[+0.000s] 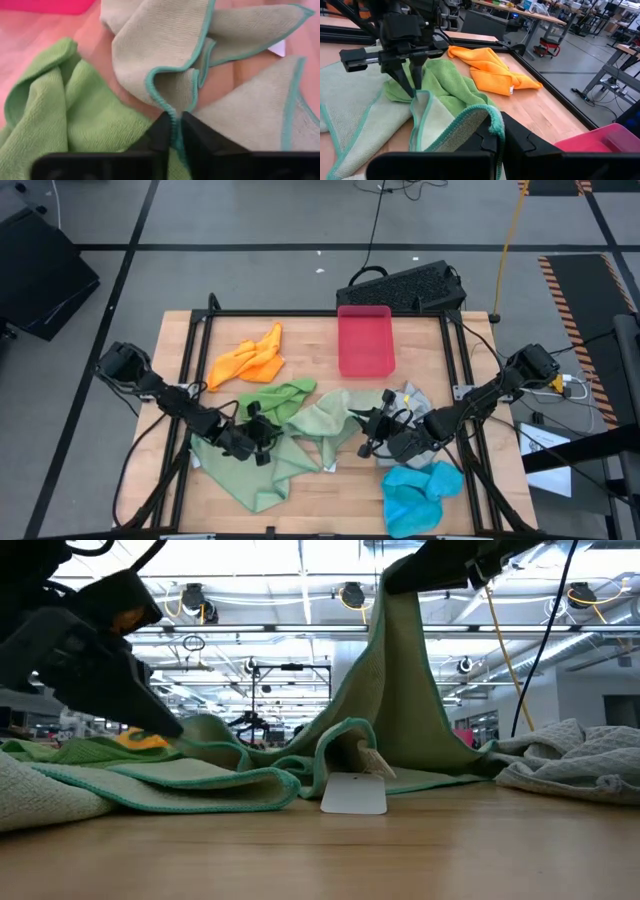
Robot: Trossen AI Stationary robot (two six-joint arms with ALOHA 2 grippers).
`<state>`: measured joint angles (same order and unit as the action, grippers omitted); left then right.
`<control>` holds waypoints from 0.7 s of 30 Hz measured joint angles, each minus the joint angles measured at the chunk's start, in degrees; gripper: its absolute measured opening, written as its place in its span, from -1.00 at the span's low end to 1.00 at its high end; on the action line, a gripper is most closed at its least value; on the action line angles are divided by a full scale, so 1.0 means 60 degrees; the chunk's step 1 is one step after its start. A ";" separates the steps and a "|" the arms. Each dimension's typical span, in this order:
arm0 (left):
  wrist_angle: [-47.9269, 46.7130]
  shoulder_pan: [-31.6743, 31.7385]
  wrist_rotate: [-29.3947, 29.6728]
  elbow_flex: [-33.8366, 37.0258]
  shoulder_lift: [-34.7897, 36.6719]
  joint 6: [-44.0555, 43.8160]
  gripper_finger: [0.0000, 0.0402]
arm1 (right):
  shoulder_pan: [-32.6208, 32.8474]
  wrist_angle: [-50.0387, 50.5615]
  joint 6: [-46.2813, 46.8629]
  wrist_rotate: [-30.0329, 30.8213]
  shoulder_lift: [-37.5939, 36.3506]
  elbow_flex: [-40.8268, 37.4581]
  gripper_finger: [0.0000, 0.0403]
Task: Fold microfiber towels
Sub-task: Fold the right light green microfiber cloth
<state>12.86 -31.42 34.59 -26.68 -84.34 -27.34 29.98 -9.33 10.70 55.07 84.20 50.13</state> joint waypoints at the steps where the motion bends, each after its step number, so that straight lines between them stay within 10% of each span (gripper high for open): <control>1: 0.0036 0.0000 -0.0007 0.0000 0.0047 0.0091 -0.91 | 0.0030 -0.0077 -0.0062 0.0000 -0.0005 0.0000 -0.99; 13: 0.0115 -0.0827 -0.0709 -0.1094 0.2256 0.2058 -0.97 | 0.1466 -0.3199 -0.2657 0.0059 -0.0726 0.0158 -0.99; 21: 0.0040 -0.1815 -0.1496 -0.3214 0.3353 0.5517 -0.97 | 0.2230 -0.2313 -0.4665 0.1037 -0.0725 0.2689 -0.99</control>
<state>13.10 -42.31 25.61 -45.96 -64.22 5.77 43.36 -23.20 -17.29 61.29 79.86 66.26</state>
